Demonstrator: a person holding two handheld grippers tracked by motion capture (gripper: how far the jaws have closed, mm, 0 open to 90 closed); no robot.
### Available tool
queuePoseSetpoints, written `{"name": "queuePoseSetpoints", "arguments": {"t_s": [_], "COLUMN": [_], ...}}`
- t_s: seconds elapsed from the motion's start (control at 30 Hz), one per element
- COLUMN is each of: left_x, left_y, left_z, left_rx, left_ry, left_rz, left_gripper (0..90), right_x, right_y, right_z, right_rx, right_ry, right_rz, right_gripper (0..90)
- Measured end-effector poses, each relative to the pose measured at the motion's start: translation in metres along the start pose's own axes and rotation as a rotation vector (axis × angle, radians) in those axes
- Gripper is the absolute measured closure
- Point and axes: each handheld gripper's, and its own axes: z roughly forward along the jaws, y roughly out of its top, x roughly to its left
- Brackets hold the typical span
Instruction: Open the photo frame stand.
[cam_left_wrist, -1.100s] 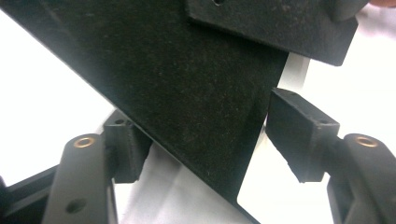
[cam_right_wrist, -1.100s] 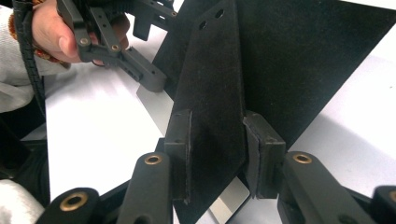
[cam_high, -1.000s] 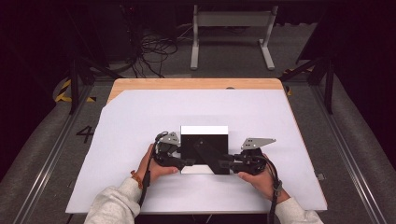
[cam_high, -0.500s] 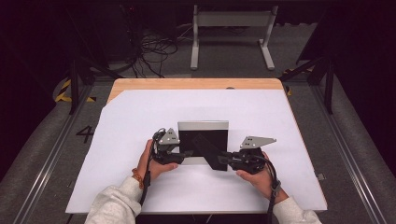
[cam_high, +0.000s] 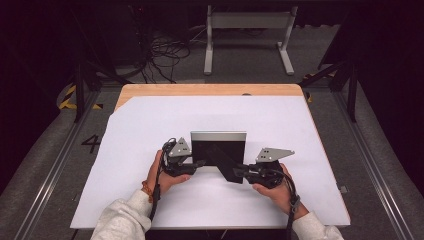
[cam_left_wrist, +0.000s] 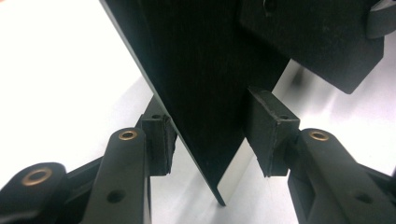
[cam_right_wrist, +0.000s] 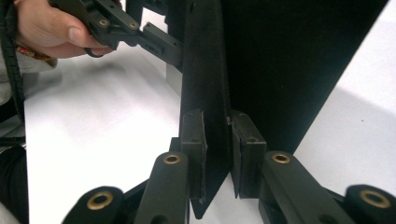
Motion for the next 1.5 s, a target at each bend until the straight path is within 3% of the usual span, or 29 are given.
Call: {"name": "queuePoseSetpoints", "arguments": {"t_s": [0.13,0.33,0.43,0.57,0.93,1.5], "left_x": [0.0,-0.003,-0.006,-0.005,-0.003,0.001], "left_y": [-0.004,-0.004,-0.004,-0.004,-0.002,0.0], "left_z": [0.01,0.017,0.02,0.019,0.017,0.016], "left_rx": [0.035,0.064,0.086,0.085,0.078,0.087], "left_ry": [-0.053,-0.07,-0.046,-0.052,0.053,0.073], "left_rz": [-0.012,-0.002,0.02,0.025,0.048,0.075], "left_gripper": [45.1,43.0,49.7,52.2,62.7,62.5], "right_x": [0.002,0.002,0.002,0.002,0.002,0.001], "right_y": [0.001,0.0,0.0,0.0,0.005,0.002], "right_z": [0.0,0.0,0.0,0.0,0.005,0.008], "right_rx": [0.001,0.004,0.003,0.002,-0.014,-0.018], "right_ry": [-0.004,-0.005,-0.006,-0.014,-0.098,-0.089], "right_rz": [-0.01,-0.022,-0.026,-0.035,-0.059,-0.035], "right_gripper": [77.3,77.5,77.5,77.5,76.3,78.2]}}
